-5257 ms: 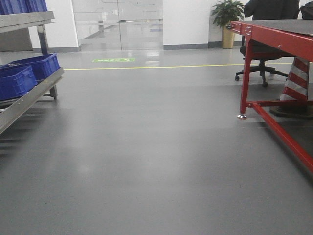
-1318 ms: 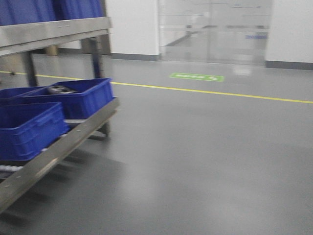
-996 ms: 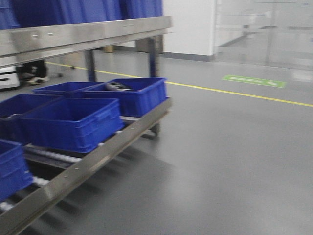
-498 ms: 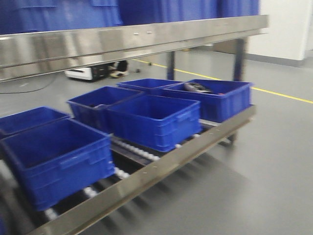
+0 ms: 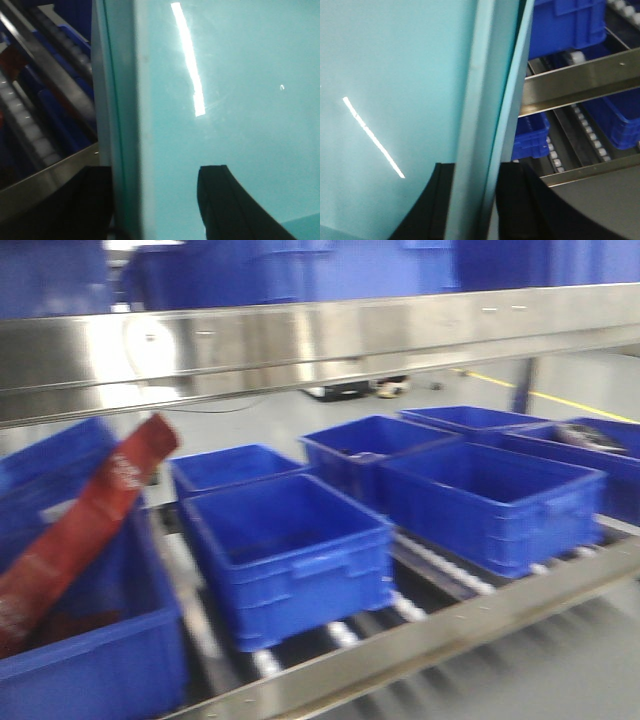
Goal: Move two blue bins to right shelf middle
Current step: 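Drive the base up to the blue-bin shelf with the teal bin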
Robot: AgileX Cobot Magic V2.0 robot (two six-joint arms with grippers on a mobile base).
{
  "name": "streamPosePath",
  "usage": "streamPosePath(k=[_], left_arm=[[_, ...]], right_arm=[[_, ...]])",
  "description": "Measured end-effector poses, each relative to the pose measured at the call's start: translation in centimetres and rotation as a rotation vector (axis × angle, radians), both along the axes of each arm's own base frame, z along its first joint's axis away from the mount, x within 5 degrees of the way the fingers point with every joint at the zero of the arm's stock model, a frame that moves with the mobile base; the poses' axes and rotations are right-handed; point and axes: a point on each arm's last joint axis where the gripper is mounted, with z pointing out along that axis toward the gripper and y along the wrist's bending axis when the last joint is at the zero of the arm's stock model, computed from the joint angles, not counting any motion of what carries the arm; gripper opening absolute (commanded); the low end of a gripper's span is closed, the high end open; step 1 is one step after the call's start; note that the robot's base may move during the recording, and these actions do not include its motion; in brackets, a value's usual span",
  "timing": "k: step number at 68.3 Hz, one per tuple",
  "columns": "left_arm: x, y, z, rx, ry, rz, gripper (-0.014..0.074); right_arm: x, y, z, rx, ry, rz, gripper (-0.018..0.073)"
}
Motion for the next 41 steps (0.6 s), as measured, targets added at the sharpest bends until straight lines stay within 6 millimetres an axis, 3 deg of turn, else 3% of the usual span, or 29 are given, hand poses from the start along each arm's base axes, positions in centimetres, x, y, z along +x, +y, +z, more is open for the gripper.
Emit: streamPosePath(k=[41], left_arm=[[0.00,0.00,0.00,0.000,0.000,0.000,-0.0111]], right_arm=[[0.00,0.00,0.00,0.000,0.000,0.000,-0.0155]])
